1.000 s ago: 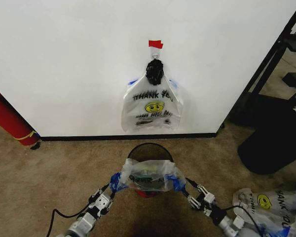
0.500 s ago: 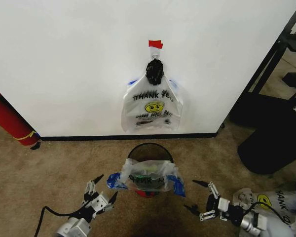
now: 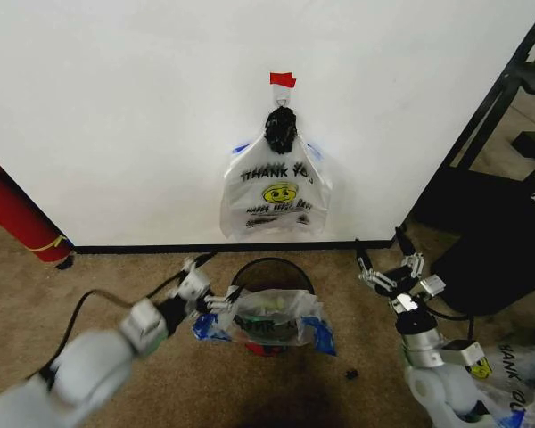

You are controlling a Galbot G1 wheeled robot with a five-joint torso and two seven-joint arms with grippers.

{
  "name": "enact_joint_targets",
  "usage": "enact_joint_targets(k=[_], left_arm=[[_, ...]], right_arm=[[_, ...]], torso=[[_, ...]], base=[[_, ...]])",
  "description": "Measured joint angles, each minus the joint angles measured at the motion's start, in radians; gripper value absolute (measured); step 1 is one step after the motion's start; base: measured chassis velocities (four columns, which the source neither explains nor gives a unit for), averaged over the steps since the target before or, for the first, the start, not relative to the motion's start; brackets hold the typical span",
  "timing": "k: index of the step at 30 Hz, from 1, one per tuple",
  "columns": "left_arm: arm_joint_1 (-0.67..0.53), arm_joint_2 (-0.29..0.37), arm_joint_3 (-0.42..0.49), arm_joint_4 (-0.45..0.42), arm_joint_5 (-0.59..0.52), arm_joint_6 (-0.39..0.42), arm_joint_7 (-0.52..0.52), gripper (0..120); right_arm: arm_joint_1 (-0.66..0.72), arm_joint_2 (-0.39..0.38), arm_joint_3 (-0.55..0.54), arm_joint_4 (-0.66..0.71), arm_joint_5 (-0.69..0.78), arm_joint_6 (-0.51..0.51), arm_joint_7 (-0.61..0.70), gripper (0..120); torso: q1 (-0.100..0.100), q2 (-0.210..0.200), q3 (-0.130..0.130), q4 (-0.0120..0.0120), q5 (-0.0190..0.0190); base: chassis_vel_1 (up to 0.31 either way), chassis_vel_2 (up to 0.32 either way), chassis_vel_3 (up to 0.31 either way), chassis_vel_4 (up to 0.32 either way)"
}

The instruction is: Pick up the garbage bag from the wall and place it over the trash bin.

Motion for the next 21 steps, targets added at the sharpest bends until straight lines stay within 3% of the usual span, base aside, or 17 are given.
enact_joint_targets(k=[4,12,16,21], left_arm=[[-0.217,-0.080,0.156,0.152,-0.020,0.054,0.042,100],[-0.401,-0.167,0.360,0.326,0.016,0.219,0.113,100],[-0.449,-0.196,0.402,0.379,0.054,0.244,0.118,97],[-0.503,-0.233,0.428,0.444,0.091,0.272,0.132,81]], right_arm=[[-0.015,0.054,0.031,-0.003,-0.034,0.017,-0.014,100],[-0.052,0.076,0.055,-0.001,-0.065,0.050,-0.017,100],[-0.064,0.085,0.051,-0.006,-0.079,0.068,-0.019,100],[-0.080,0.101,0.035,-0.025,-0.113,0.098,-0.032,100]], torso=[[0.000,0.000,0.000,0.0001,-0.0002],[0.000,0.000,0.000,0.0008,0.0000],[0.000,0.000,0.000,0.0007,0.0003],[0.000,0.000,0.000,0.0006,0.0003]], base=[[0.000,0.000,0.000,0.000],[0.000,0.000,0.000,0.000],[0.000,0.000,0.000,0.000],[0.000,0.000,0.000,0.000]])
